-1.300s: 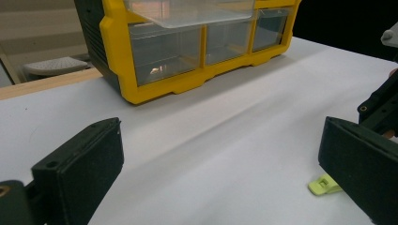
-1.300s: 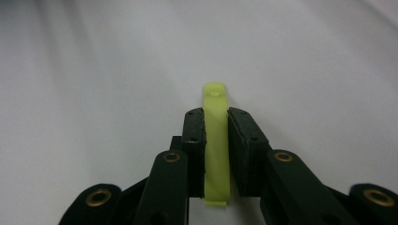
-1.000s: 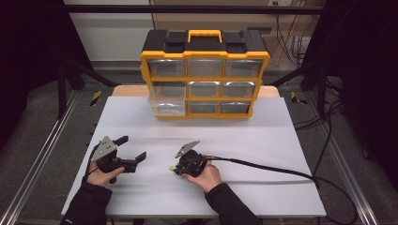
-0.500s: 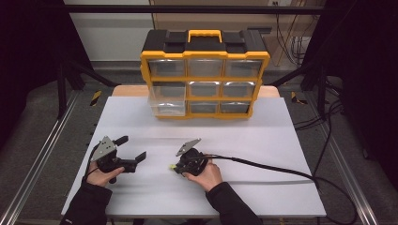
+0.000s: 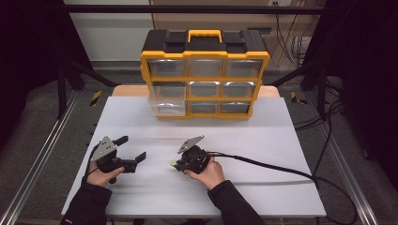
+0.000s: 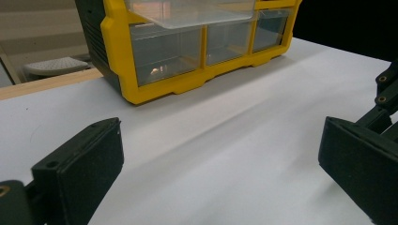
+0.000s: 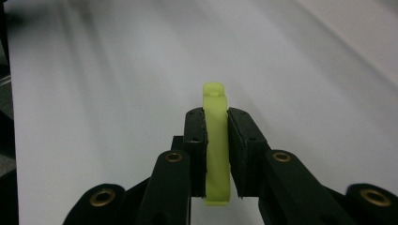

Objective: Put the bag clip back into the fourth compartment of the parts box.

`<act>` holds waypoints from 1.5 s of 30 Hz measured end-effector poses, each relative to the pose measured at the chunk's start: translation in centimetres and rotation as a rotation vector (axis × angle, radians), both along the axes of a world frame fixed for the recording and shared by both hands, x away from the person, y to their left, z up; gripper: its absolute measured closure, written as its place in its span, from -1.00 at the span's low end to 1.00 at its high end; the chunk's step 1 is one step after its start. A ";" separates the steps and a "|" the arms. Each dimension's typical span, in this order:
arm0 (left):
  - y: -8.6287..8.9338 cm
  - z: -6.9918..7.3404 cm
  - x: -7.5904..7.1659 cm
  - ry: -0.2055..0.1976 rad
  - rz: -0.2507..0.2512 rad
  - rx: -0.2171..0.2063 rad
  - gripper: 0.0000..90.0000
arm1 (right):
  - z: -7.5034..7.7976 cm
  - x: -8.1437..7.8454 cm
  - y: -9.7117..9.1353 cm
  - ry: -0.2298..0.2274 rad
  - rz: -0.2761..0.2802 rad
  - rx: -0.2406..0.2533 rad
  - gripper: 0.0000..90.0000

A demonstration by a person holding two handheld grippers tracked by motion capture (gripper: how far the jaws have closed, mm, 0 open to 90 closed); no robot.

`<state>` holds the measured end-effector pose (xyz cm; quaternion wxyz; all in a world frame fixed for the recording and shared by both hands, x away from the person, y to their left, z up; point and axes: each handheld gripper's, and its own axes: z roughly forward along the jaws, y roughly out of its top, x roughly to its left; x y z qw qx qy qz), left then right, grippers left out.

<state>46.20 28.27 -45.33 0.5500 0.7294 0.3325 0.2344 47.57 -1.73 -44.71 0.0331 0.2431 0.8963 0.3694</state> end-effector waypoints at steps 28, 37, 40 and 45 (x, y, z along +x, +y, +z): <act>0.0 0.0 0.0 -0.002 -0.001 0.003 -0.99 | 4.2 0.4 -1.9 -0.067 -0.021 0.061 0.74; -0.1 -0.1 0.0 0.000 -0.002 0.005 -0.99 | 5.9 0.8 -2.8 -0.100 -0.038 0.089 0.74; -0.1 -0.1 0.0 0.000 -0.002 0.007 -0.99 | 6.6 1.0 -3.2 -0.115 -0.046 0.102 0.74; -0.1 -0.1 0.0 0.000 -0.003 0.007 -0.99 | 7.8 1.2 -3.8 -0.128 -0.059 0.123 0.74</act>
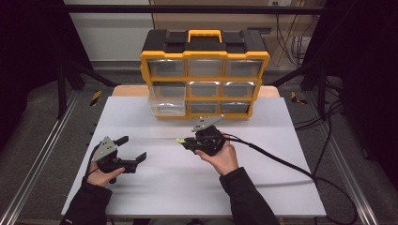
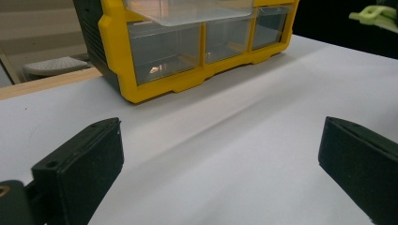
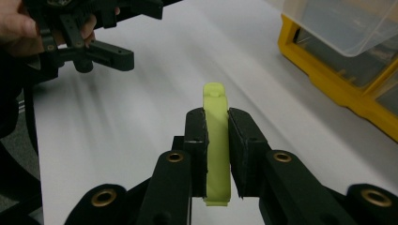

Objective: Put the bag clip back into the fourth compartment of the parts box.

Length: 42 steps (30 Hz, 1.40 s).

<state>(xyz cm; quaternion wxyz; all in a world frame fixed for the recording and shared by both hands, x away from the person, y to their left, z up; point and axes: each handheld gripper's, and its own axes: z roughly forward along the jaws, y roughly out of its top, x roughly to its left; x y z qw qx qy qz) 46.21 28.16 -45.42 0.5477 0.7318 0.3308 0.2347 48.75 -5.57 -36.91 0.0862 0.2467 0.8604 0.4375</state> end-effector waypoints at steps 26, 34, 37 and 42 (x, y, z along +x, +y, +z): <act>0.0 -0.1 0.1 0.002 -0.001 0.004 -0.99 | 5.0 1.7 -1.6 -0.074 -0.043 0.047 0.74; -0.1 -0.1 0.1 0.004 -0.004 0.006 -0.99 | 6.3 2.0 -1.5 -0.098 -0.043 0.054 0.74; -0.1 -0.1 0.1 0.004 -0.005 0.007 -0.99 | 6.8 2.2 -1.4 -0.104 -0.046 0.056 0.74; -0.1 -0.1 0.1 0.005 -0.004 0.006 -0.99 | 7.6 2.4 -1.3 -0.115 -0.050 0.061 0.74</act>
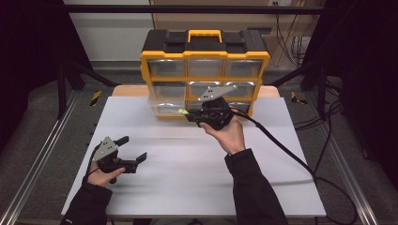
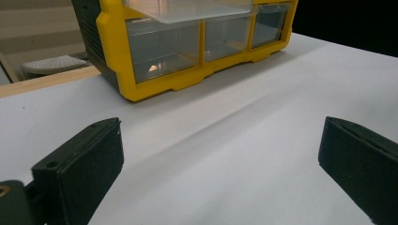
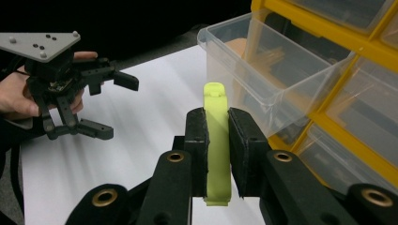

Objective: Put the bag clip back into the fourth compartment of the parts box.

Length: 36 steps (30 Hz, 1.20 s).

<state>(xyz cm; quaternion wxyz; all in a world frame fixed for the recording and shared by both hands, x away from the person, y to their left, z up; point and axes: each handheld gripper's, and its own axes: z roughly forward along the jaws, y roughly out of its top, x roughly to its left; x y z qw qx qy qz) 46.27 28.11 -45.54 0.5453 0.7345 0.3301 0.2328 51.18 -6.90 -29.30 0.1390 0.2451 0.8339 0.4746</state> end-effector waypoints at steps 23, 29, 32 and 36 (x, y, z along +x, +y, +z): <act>0.0 0.0 0.0 -0.001 -0.001 0.000 -0.99 | 1.7 2.3 0.5 -0.028 -0.038 0.019 0.74; 0.0 0.0 0.0 -0.002 -0.001 -0.003 -0.99 | 1.8 3.1 1.0 -0.030 -0.044 0.015 0.74; 0.0 0.0 0.0 -0.002 -0.003 -0.001 -0.99 | 1.9 3.6 1.2 -0.028 -0.046 0.022 0.74; 0.0 0.0 0.0 0.000 -0.003 -0.001 -0.99 | 2.0 4.0 1.4 -0.029 -0.053 0.014 0.74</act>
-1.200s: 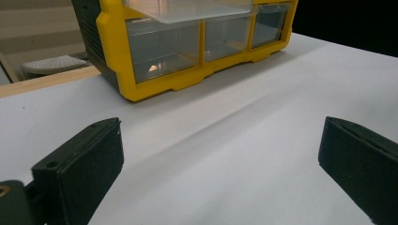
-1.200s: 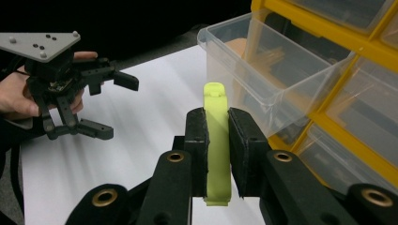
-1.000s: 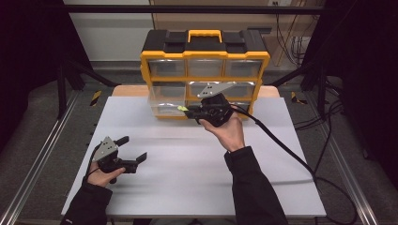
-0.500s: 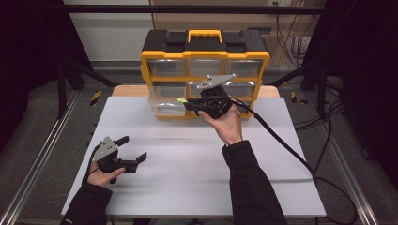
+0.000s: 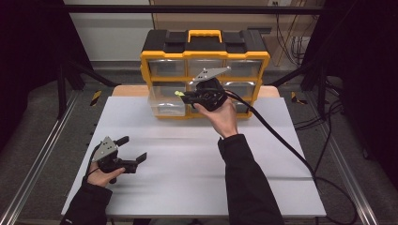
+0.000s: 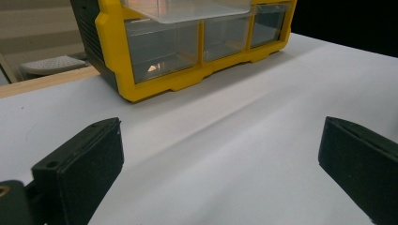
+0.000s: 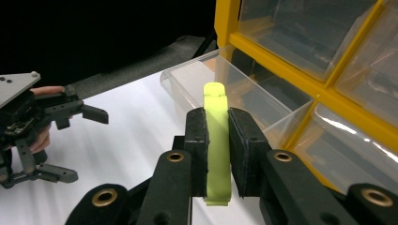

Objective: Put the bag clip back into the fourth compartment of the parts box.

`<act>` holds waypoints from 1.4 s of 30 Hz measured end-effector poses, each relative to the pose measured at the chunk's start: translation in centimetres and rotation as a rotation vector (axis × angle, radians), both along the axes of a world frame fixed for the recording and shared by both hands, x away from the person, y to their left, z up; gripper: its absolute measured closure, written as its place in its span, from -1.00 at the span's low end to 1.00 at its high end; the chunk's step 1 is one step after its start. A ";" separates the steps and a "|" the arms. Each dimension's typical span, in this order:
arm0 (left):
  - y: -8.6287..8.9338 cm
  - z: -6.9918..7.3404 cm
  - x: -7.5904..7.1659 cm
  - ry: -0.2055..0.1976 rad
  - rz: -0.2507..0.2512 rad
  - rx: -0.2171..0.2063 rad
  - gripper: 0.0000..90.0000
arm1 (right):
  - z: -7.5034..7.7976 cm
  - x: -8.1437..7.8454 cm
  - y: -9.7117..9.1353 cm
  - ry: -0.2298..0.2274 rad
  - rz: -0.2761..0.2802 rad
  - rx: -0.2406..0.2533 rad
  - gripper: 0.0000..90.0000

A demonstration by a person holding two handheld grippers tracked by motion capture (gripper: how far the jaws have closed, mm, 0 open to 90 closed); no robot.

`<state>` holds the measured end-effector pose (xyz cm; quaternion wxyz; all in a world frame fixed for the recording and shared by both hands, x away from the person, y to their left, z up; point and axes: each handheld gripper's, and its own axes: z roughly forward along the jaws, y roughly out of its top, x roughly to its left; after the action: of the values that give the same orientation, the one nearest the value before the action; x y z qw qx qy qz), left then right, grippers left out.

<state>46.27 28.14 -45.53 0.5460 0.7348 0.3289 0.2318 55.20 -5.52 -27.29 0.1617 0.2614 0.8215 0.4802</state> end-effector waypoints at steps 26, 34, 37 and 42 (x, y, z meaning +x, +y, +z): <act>-0.1 0.0 0.0 0.000 -0.005 0.000 -0.99 | 0.6 2.3 1.6 -0.005 -0.025 -0.007 0.74; -0.1 0.0 0.0 0.000 -0.006 0.000 -0.99 | 0.5 3.0 2.3 -0.003 -0.027 -0.015 0.74; -0.1 0.0 0.0 0.001 -0.006 0.001 -0.99 | 0.5 3.3 2.5 0.002 -0.027 -0.018 0.74; -0.1 0.0 0.0 0.000 -0.006 -0.001 -0.99 | 0.3 3.8 2.8 0.007 -0.033 -0.018 0.74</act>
<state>46.28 28.08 -45.56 0.5470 0.7356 0.3268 0.2297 59.02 -2.70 -27.03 0.1691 0.2750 0.8219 0.4694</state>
